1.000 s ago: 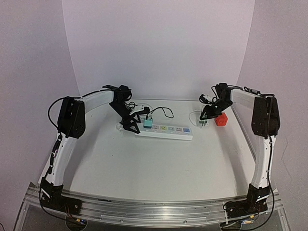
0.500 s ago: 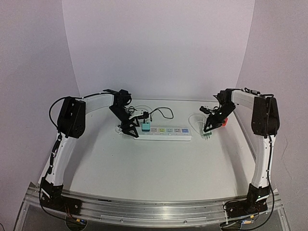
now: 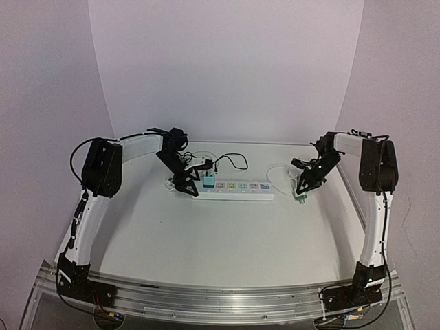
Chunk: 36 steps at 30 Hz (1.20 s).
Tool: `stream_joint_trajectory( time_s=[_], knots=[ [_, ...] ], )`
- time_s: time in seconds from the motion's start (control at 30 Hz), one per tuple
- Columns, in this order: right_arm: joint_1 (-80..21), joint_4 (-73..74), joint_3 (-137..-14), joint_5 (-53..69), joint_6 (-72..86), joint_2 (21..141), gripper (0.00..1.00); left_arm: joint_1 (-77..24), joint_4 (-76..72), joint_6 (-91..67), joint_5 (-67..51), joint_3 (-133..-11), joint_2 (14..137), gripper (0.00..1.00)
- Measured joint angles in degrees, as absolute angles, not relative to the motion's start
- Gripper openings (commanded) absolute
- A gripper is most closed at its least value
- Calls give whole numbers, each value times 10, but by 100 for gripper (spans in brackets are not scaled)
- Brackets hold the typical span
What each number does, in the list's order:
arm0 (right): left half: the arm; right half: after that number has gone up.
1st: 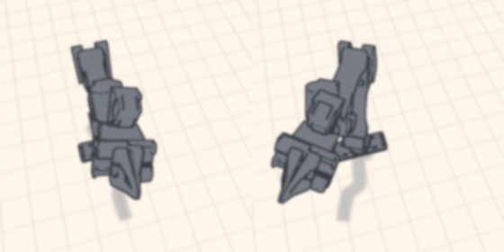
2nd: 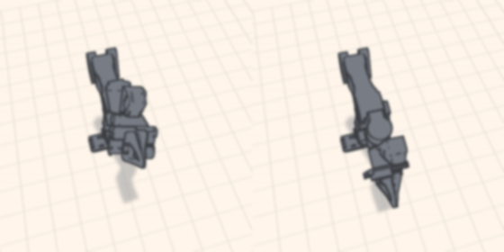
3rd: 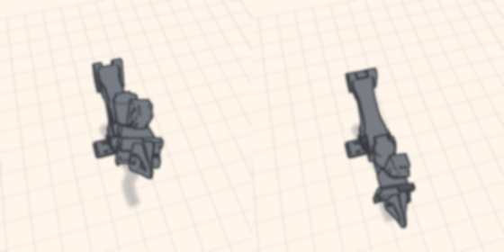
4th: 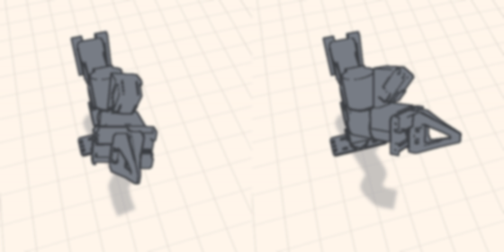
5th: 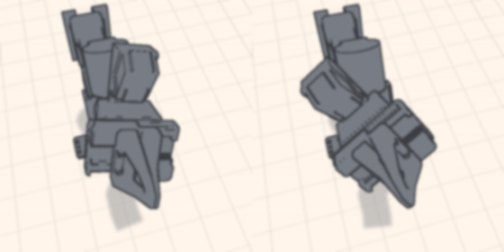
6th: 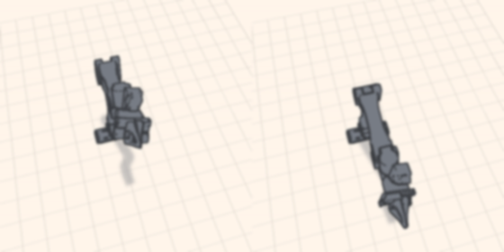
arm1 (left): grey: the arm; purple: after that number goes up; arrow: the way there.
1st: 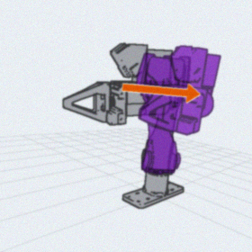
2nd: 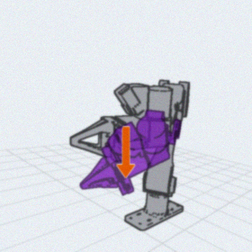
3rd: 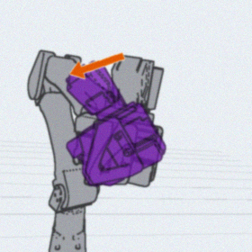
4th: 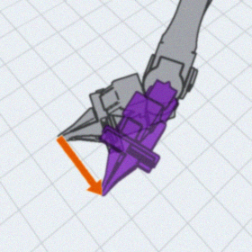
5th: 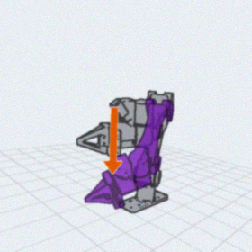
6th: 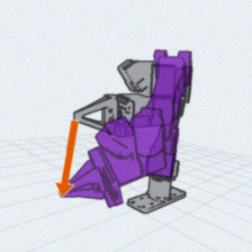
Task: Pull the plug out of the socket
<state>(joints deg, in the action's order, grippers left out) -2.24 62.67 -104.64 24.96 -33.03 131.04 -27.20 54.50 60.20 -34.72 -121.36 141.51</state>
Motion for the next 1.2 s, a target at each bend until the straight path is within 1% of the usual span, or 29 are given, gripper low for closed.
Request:
stream_joint_trajectory(
  time_s=[0.13, 0.3, 0.37, 0.57, 0.73, 0.93, 1.0, 1.1, 1.2],
  knots=[
    [-23, 628, -1051, 237, -329, 1311, 50, -272, 545, 602, -347, -1214, 1415, 77],
    [-23, 629, -1054, 216, -324, 1311, 64, -272, 545, 602, -347, -1214, 1415, 77],
    [-23, 628, -1054, 206, -320, 1310, 66, -272, 545, 602, -347, -1214, 1415, 77],
    [-26, 628, -1054, 181, -317, 1291, 67, -273, 545, 602, -347, -1214, 1415, 78],
    [-29, 626, -1049, 170, -318, 1240, 67, -273, 545, 602, -345, -1214, 1415, 79],
    [-30, 629, -1016, 89, -317, 1192, 67, -273, 545, 602, -343, -1214, 1415, 80],
    [-30, 630, -1005, 54, -317, 1188, 66, -273, 545, 602, -342, -1214, 1415, 82],
    [-30, 633, -992, 6, -317, 1184, 63, -274, 545, 602, -339, -1214, 1414, 83],
    [-33, 633, -992, -6, -317, 1177, 61, -274, 545, 602, -336, -1215, 1414, 83]
  ],
)
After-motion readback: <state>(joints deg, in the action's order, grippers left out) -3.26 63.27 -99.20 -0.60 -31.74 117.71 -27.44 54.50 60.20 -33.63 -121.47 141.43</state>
